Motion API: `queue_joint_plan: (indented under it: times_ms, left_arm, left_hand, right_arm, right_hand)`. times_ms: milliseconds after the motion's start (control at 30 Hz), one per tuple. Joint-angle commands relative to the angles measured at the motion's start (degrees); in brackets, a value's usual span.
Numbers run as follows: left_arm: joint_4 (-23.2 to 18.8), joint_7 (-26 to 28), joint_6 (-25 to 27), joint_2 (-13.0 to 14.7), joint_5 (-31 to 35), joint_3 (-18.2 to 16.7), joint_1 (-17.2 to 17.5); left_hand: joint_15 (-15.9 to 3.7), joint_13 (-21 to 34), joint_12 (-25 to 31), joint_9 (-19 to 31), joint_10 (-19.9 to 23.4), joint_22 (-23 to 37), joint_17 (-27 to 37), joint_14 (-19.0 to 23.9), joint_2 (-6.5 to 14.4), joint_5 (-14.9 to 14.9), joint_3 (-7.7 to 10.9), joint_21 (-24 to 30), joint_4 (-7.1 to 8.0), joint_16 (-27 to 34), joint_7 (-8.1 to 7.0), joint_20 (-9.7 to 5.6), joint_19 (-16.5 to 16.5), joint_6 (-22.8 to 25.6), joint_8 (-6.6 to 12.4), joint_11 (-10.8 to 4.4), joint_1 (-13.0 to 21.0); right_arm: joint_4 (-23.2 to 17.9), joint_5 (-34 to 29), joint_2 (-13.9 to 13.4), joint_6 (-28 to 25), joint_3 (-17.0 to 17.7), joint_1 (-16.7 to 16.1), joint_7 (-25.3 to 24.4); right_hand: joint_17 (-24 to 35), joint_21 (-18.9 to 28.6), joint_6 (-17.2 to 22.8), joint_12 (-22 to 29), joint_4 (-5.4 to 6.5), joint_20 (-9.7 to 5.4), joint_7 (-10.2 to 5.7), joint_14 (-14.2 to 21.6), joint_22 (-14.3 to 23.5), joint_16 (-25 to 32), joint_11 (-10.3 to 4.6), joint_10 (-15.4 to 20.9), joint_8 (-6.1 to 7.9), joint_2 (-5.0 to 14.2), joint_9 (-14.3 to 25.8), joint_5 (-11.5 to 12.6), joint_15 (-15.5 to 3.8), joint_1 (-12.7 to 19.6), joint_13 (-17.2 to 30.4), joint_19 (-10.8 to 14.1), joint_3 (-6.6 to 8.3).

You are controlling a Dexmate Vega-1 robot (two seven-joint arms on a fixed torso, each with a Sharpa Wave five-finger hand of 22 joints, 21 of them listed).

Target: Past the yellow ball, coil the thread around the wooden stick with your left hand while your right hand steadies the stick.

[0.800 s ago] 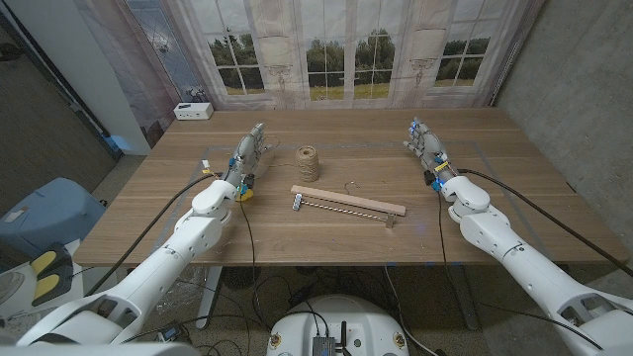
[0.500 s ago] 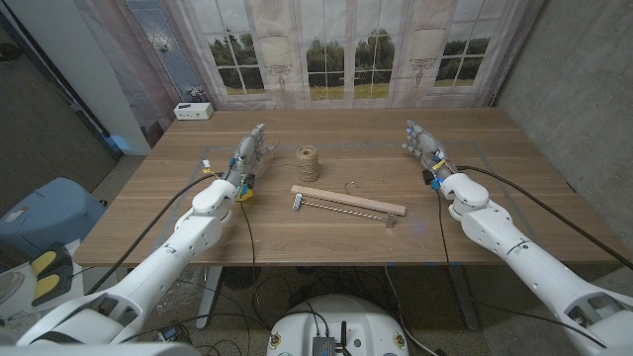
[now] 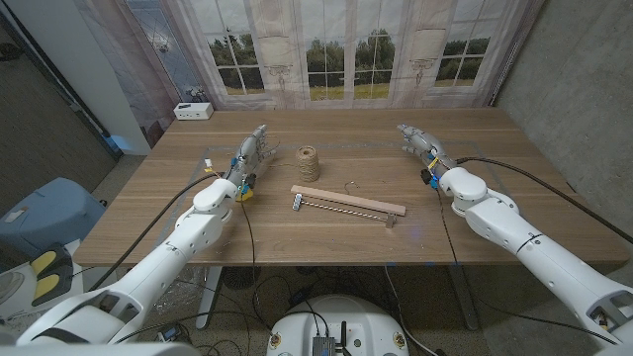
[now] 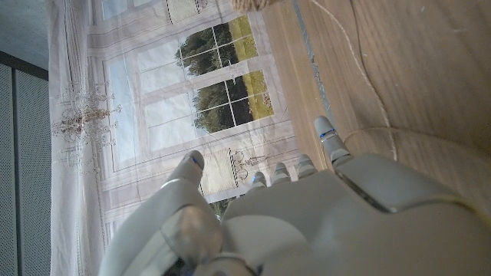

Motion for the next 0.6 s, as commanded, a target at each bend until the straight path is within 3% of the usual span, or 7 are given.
queue_joint_plan:
  times_ms: [33, 600]
  left_arm:
    - [0.66, -1.04, 1.19, 0.04, -0.23, 0.54, -0.89]
    - [0.37, -1.45, 1.62, 0.14, -0.42, 0.68, -0.81]
  left_hand:
    - [0.55, 0.19, 0.61, 0.18, -0.64, 0.19, 0.22, 0.79, 0.07, 0.24, -0.36, -0.33, -0.19, 0.68, -0.50, 0.94, -5.55, -0.02, 0.35, 0.47, -0.40]
    - [1.02, 0.25, 0.78, 0.17, 0.20, 0.26, 0.29, 2.36, 0.06, 0.26, -0.52, -0.81, -0.32, 1.04, -0.43, 1.22, -4.76, 0.64, 0.33, 0.76, -0.67]
  right_arm:
    - [-8.83, -5.46, -4.38, -12.65, -2.23, 0.45, -2.93]
    - [-18.48, -12.86, -8.41, -30.26, -7.88, 4.61, -0.96]
  right_hand:
    - [0.34, 0.58, 2.28, 0.43, -0.45, -0.11, 0.15, 1.47, 0.26, 0.60, 0.11, 1.71, 0.84, 0.55, 0.19, -0.26, -0.50, 0.84, 0.17, 1.00, 0.40]
    - [0.81, 1.18, 7.36, 1.05, -1.25, -0.75, 0.12, 5.79, 0.32, 2.10, -1.01, 6.15, 1.45, 2.00, 0.22, -0.19, -2.60, 2.58, 0.21, 3.52, 1.90]
